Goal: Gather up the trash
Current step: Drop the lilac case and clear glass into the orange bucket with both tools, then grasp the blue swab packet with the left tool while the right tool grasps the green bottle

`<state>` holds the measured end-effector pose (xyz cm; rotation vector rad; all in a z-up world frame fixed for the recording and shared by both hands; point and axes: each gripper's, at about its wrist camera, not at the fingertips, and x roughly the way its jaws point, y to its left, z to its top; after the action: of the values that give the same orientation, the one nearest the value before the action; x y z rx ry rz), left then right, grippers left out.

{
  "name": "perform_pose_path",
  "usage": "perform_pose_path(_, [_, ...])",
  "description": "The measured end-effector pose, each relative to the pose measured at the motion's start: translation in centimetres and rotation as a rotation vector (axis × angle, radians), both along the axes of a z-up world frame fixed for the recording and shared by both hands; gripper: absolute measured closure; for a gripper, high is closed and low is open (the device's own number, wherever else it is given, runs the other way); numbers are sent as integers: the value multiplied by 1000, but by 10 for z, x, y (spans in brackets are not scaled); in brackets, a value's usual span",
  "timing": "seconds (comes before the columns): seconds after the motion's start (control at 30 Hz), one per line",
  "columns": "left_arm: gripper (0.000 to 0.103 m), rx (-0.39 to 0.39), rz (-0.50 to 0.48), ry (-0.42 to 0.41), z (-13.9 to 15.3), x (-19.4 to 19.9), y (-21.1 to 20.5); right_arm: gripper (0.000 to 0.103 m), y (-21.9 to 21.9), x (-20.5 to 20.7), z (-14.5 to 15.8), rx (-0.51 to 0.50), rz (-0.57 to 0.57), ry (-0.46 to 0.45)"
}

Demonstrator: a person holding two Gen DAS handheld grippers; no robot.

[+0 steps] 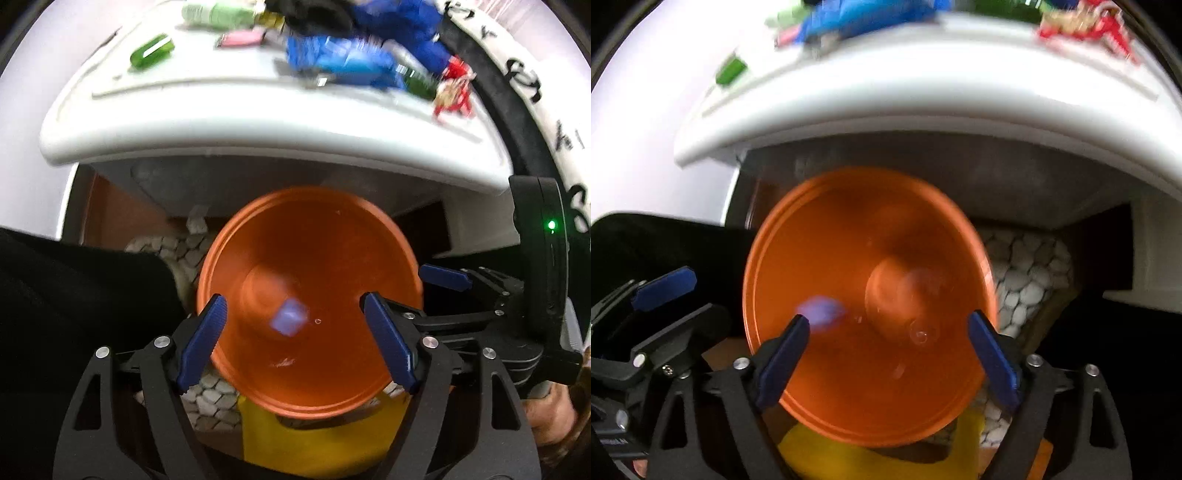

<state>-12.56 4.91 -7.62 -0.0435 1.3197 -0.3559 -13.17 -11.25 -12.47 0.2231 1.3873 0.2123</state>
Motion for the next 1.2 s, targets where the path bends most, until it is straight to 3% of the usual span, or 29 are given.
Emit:
perform_pose_path(0.1, [28,-70,-27,-71,24,16,-3,16,-17,12,29,-16,-67,-104])
perform_pose_path(0.17, [28,-88,-93,-202,50,30,-13,14,-37,19,56,-42,-136,-204])
perform_pose_path(0.27, [28,-7,-270,-418,76,53,-38,9,-62,22,95,-76,-216,-322])
perform_pose_path(0.37, [27,98,-411,-518,72,81,-67,7,-78,26,133,-144,-242,-449])
perform_pose_path(0.43, [27,121,-450,-500,61,103,-79,5,-79,24,153,-177,-243,-531])
perform_pose_path(0.57, [27,157,-495,-461,31,127,-92,5,-84,27,161,-233,-228,-615])
perform_pose_path(0.67, [27,201,-523,-451,14,137,-102,5,-82,27,145,-238,-217,-602])
perform_pose_path(0.77, [39,263,-515,-424,0,142,-105,5,-81,37,131,-230,-217,-570])
perform_pose_path(0.83, [49,239,-473,-400,1,141,-100,5,-82,40,127,-251,-219,-561])
perform_pose_path(0.87, [62,235,-444,-387,4,141,-97,5,-83,41,128,-262,-220,-564])
perform_pose_path(0.97, [75,173,-355,-329,15,136,-83,5,-83,46,130,-280,-205,-572])
perform_pose_path(1.2, [76,76,-245,-298,29,100,-51,5,-65,82,130,-234,-74,-543])
